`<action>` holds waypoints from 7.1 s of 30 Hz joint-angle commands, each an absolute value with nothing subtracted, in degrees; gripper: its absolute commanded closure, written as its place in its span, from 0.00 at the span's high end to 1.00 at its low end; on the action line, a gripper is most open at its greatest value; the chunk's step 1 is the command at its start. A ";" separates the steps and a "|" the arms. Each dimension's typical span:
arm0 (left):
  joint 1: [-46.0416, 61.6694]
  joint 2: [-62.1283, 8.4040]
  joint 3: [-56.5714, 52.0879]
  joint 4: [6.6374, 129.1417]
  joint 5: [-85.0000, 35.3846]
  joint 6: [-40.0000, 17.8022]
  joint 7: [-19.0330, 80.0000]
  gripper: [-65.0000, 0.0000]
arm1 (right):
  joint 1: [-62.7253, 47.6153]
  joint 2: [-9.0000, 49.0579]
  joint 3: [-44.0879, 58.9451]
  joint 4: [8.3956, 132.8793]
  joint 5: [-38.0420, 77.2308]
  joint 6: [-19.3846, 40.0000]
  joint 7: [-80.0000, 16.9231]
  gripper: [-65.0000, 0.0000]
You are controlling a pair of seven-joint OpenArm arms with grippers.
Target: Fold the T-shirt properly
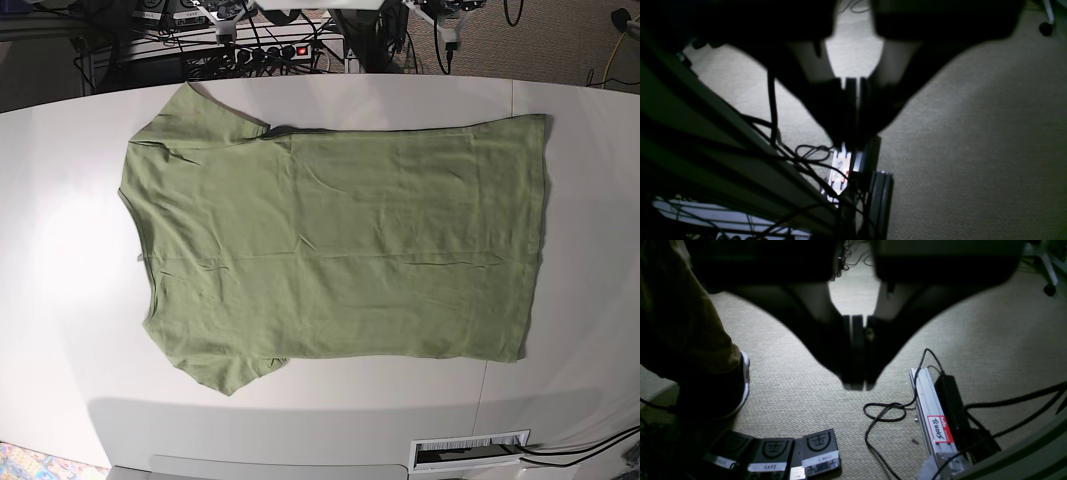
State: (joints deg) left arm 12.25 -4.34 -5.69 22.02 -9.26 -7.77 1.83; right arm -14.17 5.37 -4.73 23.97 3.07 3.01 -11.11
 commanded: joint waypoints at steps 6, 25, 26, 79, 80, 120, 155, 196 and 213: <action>12.73 -4.67 -5.76 22.28 -9.37 -8.38 1.45 0.00 | -14.61 5.58 -4.84 24.25 3.36 3.20 -11.07 0.00; 22.06 -9.56 -5.76 25.30 -9.13 -9.04 -1.30 0.00 | -20.49 11.27 -14.04 24.82 2.28 3.20 -11.46 0.00; 23.27 -10.39 -5.76 26.44 -9.91 -9.06 -1.28 0.00 | -21.06 11.86 -15.22 25.52 2.28 3.20 -11.99 0.00; 73.67 -31.62 -5.76 117.43 11.75 -9.54 0.05 0.00 | -69.91 34.02 -10.28 111.11 -36.01 -20.82 -29.85 0.00; 73.65 -31.62 -5.76 118.48 12.45 -8.67 0.99 0.00 | -69.91 33.98 -10.28 111.85 -36.60 -21.06 -30.50 0.00; 50.06 -47.00 -5.74 113.91 19.68 -11.11 -0.01 0.21 | -65.76 33.98 -10.28 123.50 -59.86 -20.08 -38.00 0.00; 31.59 -53.67 16.53 101.89 31.51 -7.31 3.40 0.00 | -65.58 33.95 -10.28 123.50 -66.48 -19.99 -41.78 0.23; 35.55 -54.41 16.53 111.81 31.31 -7.25 5.58 0.00 | -54.54 33.80 -10.44 122.10 -32.03 10.96 -29.67 0.38; 35.59 -54.41 16.53 111.81 31.31 -7.25 5.61 0.00 | -49.50 31.24 -10.44 118.15 -32.14 10.92 -28.27 0.36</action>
State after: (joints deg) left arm 35.48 -53.54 16.86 111.02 31.46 -8.14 6.02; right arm -49.04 31.05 -10.66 117.32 -31.62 11.66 -28.91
